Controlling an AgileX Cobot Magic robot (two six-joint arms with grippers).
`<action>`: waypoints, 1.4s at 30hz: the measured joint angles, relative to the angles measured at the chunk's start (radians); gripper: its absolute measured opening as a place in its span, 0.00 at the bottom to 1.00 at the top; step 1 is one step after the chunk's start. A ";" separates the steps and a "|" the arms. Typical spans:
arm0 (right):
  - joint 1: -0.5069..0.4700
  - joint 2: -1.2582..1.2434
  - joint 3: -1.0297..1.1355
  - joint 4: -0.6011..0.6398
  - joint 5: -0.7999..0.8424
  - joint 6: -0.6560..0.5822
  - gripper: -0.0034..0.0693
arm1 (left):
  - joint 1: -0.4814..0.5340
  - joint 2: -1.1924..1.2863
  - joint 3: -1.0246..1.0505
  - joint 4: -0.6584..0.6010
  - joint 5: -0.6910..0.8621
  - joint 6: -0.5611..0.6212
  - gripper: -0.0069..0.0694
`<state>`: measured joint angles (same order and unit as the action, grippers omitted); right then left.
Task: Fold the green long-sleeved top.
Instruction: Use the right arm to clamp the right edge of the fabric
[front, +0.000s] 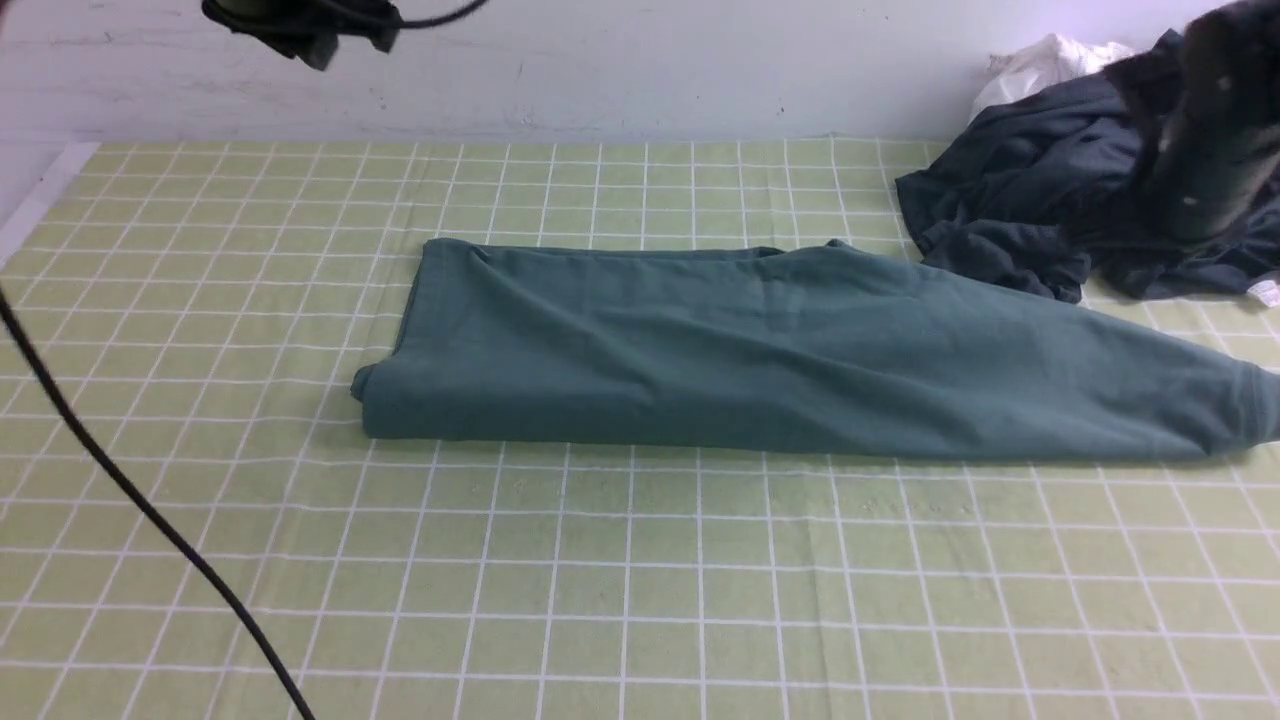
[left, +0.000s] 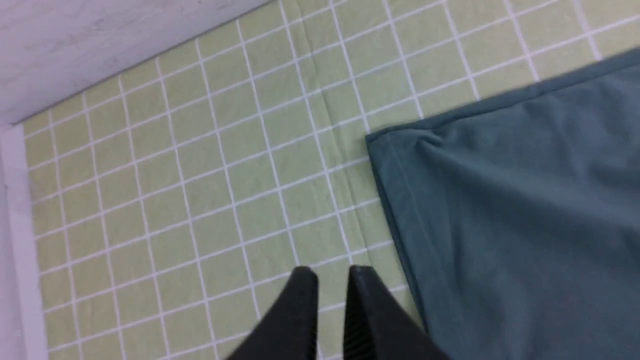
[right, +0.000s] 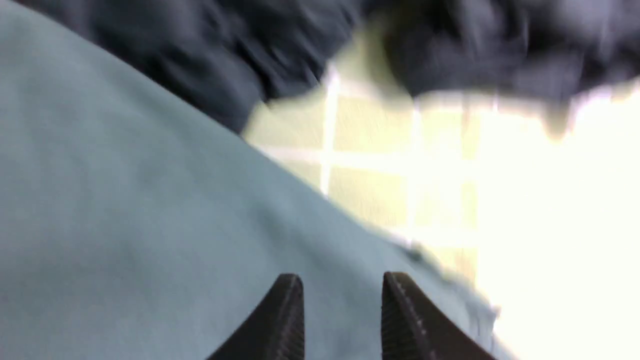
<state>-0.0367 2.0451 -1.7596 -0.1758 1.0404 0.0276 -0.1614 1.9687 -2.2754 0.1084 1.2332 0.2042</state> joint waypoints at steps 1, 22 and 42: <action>-0.036 -0.001 0.000 0.075 0.017 -0.028 0.33 | 0.000 -0.045 0.025 -0.037 0.003 0.020 0.12; -0.247 0.021 0.239 0.176 -0.169 -0.082 0.71 | -0.001 -1.079 1.336 -0.168 -0.384 0.101 0.09; -0.221 0.050 0.150 0.099 -0.042 -0.096 0.07 | -0.001 -1.184 1.577 0.174 -0.456 -0.173 0.09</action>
<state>-0.2573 2.0955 -1.6100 -0.0769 0.9986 -0.0679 -0.1624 0.7848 -0.6984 0.2826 0.7777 0.0315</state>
